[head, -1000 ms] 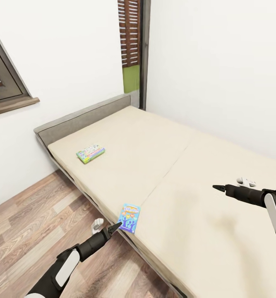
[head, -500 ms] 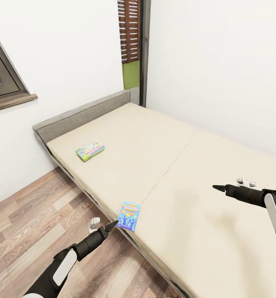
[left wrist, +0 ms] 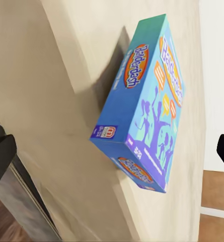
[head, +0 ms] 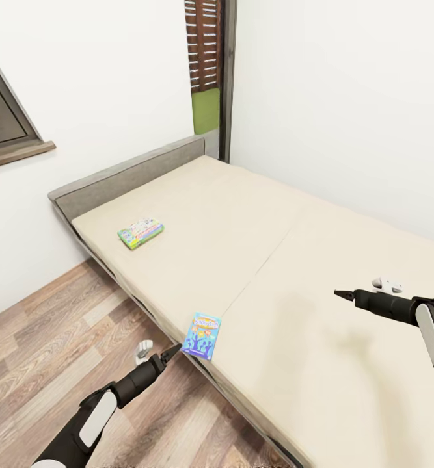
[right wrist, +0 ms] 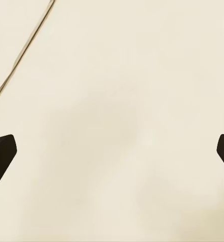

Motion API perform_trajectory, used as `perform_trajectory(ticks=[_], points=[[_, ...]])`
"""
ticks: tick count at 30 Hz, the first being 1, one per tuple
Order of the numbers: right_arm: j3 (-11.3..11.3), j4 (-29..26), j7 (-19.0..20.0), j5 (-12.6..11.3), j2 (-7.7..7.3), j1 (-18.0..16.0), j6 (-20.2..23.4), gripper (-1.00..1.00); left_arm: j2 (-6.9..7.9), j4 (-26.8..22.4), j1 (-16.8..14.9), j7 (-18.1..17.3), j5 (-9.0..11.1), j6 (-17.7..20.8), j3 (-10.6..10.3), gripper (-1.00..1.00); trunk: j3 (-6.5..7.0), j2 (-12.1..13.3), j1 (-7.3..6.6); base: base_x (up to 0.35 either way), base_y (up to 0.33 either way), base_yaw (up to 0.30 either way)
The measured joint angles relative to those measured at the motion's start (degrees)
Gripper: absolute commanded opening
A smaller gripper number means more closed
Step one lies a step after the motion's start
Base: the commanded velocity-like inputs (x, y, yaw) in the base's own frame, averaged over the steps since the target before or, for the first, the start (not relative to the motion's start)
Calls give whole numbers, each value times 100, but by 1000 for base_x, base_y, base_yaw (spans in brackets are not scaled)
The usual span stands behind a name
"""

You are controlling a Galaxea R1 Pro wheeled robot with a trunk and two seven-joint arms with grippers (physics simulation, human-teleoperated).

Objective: Put all the toys in the child's room - the three board games (two on the bed and one on the table), the two jigsaw puzzles on the table, and the tennis ball on the table - inside the toy box on the table in the child's room.

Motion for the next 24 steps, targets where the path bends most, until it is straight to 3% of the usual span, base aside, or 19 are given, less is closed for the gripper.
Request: perform_trajectory(ticks=[24], points=[[0, -137, 0, 8, 3, 51, 2, 100, 30, 71, -96, 48, -15, 7, 22, 100, -221, 0, 0, 0, 0, 0]])
